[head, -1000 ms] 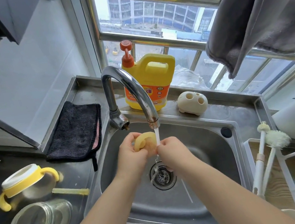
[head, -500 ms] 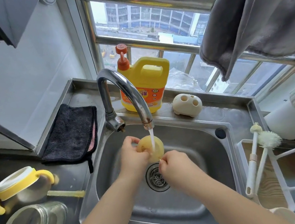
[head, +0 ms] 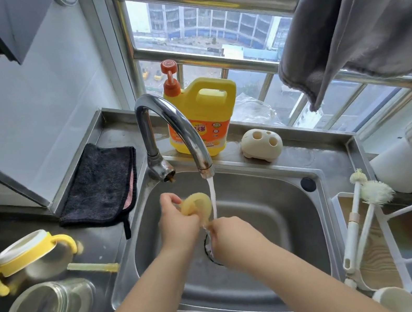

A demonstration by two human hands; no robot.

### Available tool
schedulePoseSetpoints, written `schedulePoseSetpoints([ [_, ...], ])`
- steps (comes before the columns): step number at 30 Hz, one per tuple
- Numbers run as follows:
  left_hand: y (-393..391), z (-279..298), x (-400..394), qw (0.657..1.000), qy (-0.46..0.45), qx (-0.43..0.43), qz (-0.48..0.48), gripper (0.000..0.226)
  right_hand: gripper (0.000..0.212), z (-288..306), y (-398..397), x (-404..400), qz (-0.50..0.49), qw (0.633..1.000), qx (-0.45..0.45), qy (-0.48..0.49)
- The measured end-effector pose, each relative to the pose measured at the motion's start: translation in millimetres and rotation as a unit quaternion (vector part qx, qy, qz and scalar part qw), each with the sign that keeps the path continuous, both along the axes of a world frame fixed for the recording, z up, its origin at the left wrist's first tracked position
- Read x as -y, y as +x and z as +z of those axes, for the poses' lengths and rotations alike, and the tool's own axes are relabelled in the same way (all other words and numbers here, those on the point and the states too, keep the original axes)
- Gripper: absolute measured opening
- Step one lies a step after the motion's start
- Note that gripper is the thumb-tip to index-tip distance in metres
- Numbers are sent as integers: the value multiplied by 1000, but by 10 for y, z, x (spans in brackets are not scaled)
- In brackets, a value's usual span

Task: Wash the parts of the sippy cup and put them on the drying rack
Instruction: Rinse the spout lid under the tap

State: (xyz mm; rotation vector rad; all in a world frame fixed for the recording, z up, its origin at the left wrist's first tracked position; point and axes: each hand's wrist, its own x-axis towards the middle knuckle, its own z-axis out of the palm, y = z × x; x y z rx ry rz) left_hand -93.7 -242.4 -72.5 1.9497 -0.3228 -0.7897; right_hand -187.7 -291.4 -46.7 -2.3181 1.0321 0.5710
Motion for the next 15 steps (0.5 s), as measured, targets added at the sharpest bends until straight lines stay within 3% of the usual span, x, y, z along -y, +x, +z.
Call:
schedulePoseSetpoints([
  [4,138,47,-51,996,-35,-41,-67,34,22,52,-162,140,-119,984,129,30],
  [7,142,95,-93,981,-92,-149,-86,28,15,108,-250,283,-212,946,220,110],
  [10,123,164,-95,943,-144,-298,-31,23,19,126,-287,333,-208,923,267,183],
  [15,130,185,-98,923,-143,-358,-14,28,31,54,-271,327,-211,913,284,201],
])
